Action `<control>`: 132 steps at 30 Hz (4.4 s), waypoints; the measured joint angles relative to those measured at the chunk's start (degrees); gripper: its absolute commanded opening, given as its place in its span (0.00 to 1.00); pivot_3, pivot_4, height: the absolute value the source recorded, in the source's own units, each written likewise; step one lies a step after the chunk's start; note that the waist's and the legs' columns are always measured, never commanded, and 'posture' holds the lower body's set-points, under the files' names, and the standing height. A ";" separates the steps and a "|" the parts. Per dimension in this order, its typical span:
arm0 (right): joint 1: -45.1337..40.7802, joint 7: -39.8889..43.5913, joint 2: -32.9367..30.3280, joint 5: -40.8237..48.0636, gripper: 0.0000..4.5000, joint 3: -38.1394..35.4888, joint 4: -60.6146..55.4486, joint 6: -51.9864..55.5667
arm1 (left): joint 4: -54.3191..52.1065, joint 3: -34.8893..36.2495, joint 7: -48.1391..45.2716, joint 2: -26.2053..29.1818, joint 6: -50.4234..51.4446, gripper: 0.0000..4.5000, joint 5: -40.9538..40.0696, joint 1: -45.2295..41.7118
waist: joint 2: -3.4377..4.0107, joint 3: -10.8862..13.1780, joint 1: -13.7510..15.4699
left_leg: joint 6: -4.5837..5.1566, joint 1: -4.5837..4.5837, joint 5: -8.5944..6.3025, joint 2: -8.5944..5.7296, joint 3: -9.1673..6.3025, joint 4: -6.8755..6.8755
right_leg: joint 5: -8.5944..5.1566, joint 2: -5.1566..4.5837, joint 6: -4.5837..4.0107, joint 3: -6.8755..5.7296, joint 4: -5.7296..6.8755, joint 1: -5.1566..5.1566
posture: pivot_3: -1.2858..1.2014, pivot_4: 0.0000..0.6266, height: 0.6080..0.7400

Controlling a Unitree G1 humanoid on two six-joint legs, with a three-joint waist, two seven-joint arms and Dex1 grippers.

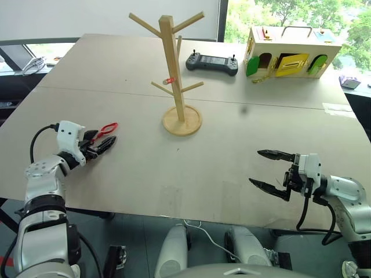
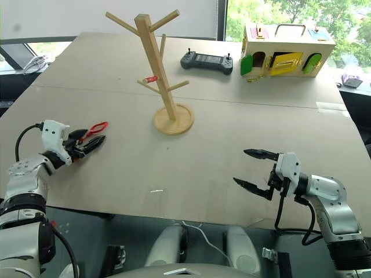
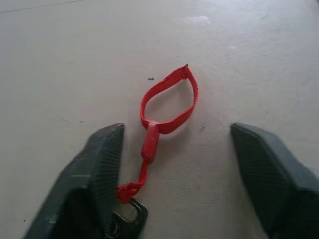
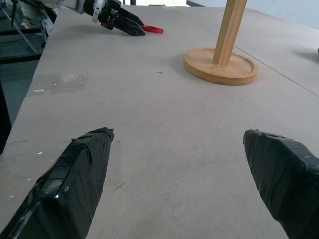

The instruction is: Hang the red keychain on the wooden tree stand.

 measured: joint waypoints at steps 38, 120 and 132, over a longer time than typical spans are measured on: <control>-24.72 11.62 -29.32 25.04 1.00 -18.12 4.40 40.16 | -74.16 -13.93 31.02 -35.19 7.61 0.02 -1.90 19.05 | 0.08 0.04 0.69 | 0.03 -0.15 -0.01 -0.08 0.00 0.17 | 0.02 -0.03 0.01 0.07 -0.08 0.02 | 0.52 0.24 1.00; -17.88 10.62 -24.85 19.25 1.00 -19.26 0.43 38.43 | -66.66 -15.17 39.71 -37.87 11.17 0.71 2.53 11.37 | 0.11 0.04 0.77 | 0.03 -0.20 -0.01 -0.09 -0.02 0.18 | 0.02 -0.02 0.01 0.06 -0.15 0.02 | 0.52 0.24 1.00; -14.79 -9.55 -3.19 13.96 1.00 -17.80 -1.65 32.33 | -66.22 -9.46 45.11 -36.36 10.52 0.97 6.32 22.38 | 0.09 0.03 0.70 | 0.02 -0.22 -0.01 -0.09 -0.09 0.16 | 0.02 -0.02 0.01 0.01 -0.11 -0.01 | 0.52 0.24 1.00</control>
